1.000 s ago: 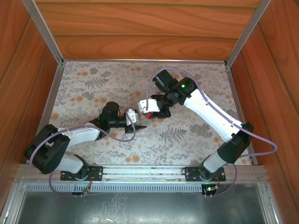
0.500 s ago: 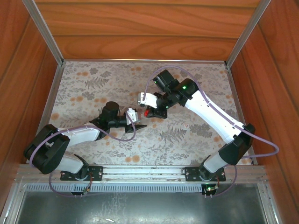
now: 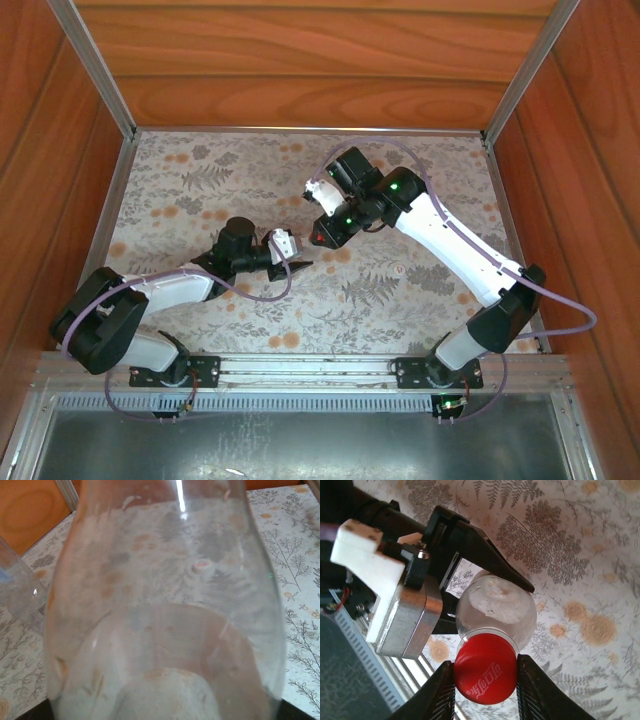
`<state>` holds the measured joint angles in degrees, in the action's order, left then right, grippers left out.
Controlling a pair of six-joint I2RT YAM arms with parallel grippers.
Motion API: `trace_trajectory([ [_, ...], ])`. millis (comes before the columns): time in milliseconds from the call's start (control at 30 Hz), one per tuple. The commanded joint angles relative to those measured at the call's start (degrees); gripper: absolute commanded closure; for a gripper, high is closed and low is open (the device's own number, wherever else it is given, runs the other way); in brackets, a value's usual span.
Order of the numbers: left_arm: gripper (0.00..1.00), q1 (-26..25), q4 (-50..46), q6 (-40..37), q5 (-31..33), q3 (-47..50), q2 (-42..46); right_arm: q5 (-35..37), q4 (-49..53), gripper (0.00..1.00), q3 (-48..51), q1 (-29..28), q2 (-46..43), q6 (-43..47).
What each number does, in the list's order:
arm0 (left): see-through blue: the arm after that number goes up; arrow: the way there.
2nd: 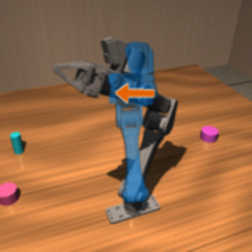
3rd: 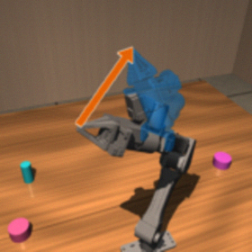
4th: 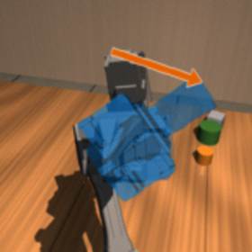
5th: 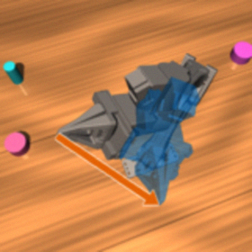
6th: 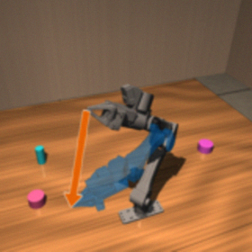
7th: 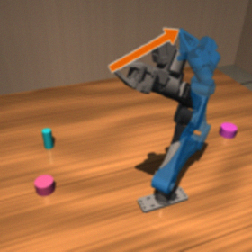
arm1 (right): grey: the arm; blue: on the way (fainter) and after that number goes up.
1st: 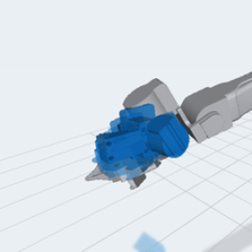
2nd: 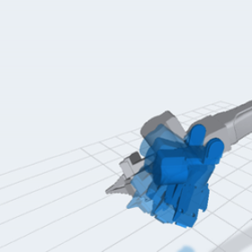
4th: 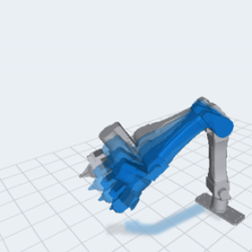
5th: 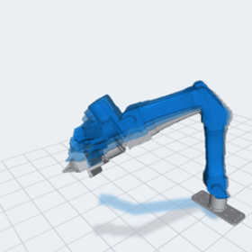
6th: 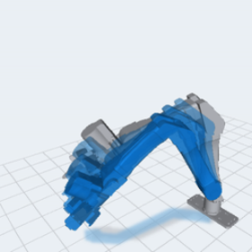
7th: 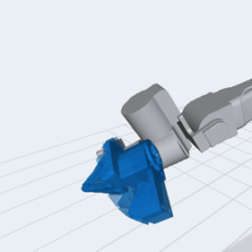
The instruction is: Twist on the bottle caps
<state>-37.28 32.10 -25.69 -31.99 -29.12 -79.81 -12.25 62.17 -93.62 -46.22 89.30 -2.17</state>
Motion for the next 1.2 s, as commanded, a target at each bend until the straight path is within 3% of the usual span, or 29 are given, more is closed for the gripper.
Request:
trace_trajectory([
  [0,0.44,0.54,-1.68,-0.16,6.21,-0.18,0.14,-2.34,2.67,0.83,-1.82,-0.54,-0.69,-10.76],
  [133,0.44,0.51,-1.6,0.2,4.84,0.15,0.41,-2.19,0.6,0.67,-1.73,-0.59,-1.39,-5.04],
  [267,0.44,0.48,-1.67,1.02,3.77,0.56,0.78,-2.35,-3.22,0.36,-1.85,-0.54,-3.09,5.52],
  [333,0.44,0.62,-1.66,1.62,3.77,0.65,0.82,-0.54,-6.25,0.31,-0.95,-0.59,-4.7,5.95],
  [567,0.44,4.07,-0.53,13.18,2.62,-1.04,1.33,2.21,-26.23,0.27,12.31,-0.54,-14.22,7.63],
  [800,0.44,6.04,5.85,16.89,10.97,-2.32,-0.66,1.41,-45.32,0.23,30.7,-0.54,-23.39,9.34],
  [1000,0.44,9.17,20.14,22.04,17.47,-4.34,-7.52,1.81,-52.12,0.12,36.79,-0.54,-23.8,9.27],
  [1167,0.44,11.98,27.06,23.49,19.64,-9.17,-16.6,4.39,-60.54,0.1,40.98,-0.62,-21.78,7.34],
])
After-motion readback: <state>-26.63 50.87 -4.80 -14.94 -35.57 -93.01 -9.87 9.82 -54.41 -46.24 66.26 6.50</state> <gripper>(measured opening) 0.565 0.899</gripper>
